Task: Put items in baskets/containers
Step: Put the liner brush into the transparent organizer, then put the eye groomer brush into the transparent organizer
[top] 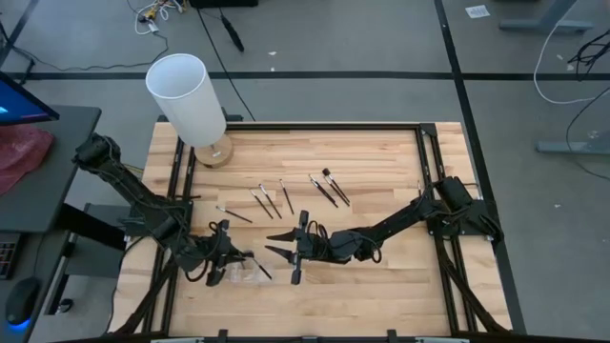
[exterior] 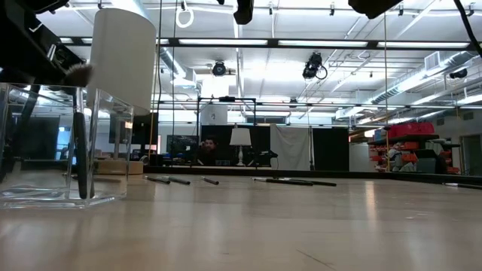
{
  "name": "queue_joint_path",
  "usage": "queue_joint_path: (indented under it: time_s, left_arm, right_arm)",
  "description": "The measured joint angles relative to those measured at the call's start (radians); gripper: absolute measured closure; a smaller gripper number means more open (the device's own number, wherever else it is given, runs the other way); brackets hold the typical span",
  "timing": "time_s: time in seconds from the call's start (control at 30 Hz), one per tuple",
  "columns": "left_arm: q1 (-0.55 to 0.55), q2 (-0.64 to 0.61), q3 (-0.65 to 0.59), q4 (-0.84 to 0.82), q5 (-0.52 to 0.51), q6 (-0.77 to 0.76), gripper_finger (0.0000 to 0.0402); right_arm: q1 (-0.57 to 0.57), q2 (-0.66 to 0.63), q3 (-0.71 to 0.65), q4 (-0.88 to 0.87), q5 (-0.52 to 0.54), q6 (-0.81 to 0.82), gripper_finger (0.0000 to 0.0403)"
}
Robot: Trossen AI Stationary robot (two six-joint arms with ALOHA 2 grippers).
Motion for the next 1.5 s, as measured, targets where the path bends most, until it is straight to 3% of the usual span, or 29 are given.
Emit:
queue_joint_path:
  time_s: [0.43, 0.73, 1.0, 1.23, 1.5]
  left_arm:
    - [0.0, -0.03, 0.01, -0.009, 0.025, 0.043, 0.026]
    - [0.0, -0.146, 0.099, -0.082, 0.026, 0.157, 0.0268]
    - [-0.006, -0.183, 0.224, -0.295, 0.024, 0.181, 0.0282]
    - [-0.054, -0.183, 0.276, -0.423, -0.052, 0.161, 0.0291]
    - [-0.081, -0.183, 0.202, -0.46, -0.175, 0.103, 0.0291]
  right_arm:
    - [0.0, 0.0, 0.0, -0.001, 0.0, 0.0, 0.0305]
    - [0.0, 0.0, 0.0, -0.001, 0.0, 0.0, 0.0305]
    - [0.005, -0.01, 0.0, -0.042, 0.001, 0.018, 0.0305]
    - [0.002, -0.105, 0.0, -0.363, 0.087, 0.24, 0.0305]
    - [-0.073, -0.125, 0.0, -0.774, 0.13, 0.503, 0.0303]
